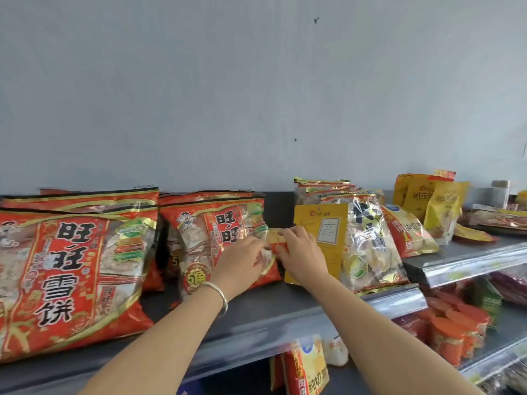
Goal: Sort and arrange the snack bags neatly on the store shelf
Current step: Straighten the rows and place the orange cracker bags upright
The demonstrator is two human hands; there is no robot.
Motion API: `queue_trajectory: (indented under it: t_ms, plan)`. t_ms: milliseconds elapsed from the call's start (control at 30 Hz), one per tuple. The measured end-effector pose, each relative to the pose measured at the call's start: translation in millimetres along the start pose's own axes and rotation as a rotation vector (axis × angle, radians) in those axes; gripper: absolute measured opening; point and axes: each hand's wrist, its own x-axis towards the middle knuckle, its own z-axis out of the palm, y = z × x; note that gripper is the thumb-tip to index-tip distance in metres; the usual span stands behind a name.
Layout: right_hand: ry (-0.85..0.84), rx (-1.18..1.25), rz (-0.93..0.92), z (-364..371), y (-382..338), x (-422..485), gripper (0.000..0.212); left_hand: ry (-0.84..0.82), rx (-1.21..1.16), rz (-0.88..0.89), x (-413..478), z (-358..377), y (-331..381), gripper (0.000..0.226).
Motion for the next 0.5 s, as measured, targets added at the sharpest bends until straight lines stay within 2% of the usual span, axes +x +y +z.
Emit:
queue_trajectory:
  t_ms: [133, 233, 300, 400, 433, 500]
  plan:
    - [0.068, -0.096, 0.106, -11.2, 58.0, -0.4, 0.038, -0.076, -0.046, -0.033, 25.7, 38.4, 36.9, 0.034]
    - [0.15, -0.011, 0.23, -17.1, 86.9, 3.1, 0.046, -0.132, -0.124, -0.108, 45.7, 59.7, 56.7, 0.042]
    - [0.171, 0.182, 0.32, -18.3, 99.6, 9.0, 0.056, -0.164, -0.17, -0.158, 56.5, 73.0, 66.7, 0.05]
    - [0.144, 0.621, 0.406, -19.6, 106.2, 20.2, 0.072, -0.229, -0.291, -0.208, 67.8, 89.6, 72.9, 0.07]
    - [0.126, 0.722, 0.407, -19.9, 105.3, 23.3, 0.071, -0.231, -0.34, -0.215, 71.1, 92.6, 73.0, 0.076]
    - [0.057, 0.851, 0.378, -20.0, 100.5, 29.2, 0.055, -0.16, -0.466, -0.23, 79.6, 95.8, 72.8, 0.081]
